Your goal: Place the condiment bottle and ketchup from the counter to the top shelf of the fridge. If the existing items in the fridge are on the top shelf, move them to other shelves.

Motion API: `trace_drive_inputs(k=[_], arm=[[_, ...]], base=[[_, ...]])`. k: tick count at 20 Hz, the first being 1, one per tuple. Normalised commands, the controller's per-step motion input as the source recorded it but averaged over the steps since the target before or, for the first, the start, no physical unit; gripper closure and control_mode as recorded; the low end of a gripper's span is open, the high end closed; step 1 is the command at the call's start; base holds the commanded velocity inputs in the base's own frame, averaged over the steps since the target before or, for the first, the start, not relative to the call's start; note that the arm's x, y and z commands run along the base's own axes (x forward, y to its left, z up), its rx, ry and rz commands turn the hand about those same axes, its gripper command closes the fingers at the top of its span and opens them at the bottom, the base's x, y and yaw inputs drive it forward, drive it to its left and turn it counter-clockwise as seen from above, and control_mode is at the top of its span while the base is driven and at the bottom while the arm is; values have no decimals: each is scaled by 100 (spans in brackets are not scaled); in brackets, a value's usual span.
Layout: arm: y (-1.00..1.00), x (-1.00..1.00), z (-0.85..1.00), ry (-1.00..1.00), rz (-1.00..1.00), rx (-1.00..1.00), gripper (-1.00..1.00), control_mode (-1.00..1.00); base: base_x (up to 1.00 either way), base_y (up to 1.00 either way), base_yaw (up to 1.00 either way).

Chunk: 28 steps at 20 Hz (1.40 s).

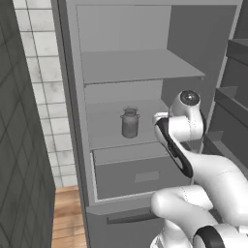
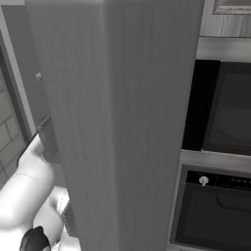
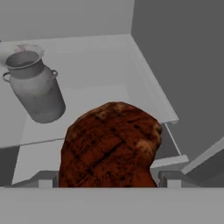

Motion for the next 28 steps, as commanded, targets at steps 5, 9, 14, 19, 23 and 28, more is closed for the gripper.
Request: trace_drive_inputs(k=[5, 9, 14, 19, 23, 28], arm=[[-17, 64, -28, 0, 5, 0, 100, -100], [-5, 65, -16, 0, 0, 0, 100, -100], [0, 62, -35, 2, 0, 0, 100, -100], [-6, 69, -31, 1, 0, 0, 100, -100], [-30, 69, -21, 0, 0, 0, 100, -100], [-20, 64, -29, 0, 0, 0, 100, -100]], base=[[0, 0, 0], [0, 0, 0], [0, 0, 0], [0, 0, 0], [0, 0, 0], [0, 0, 0]])
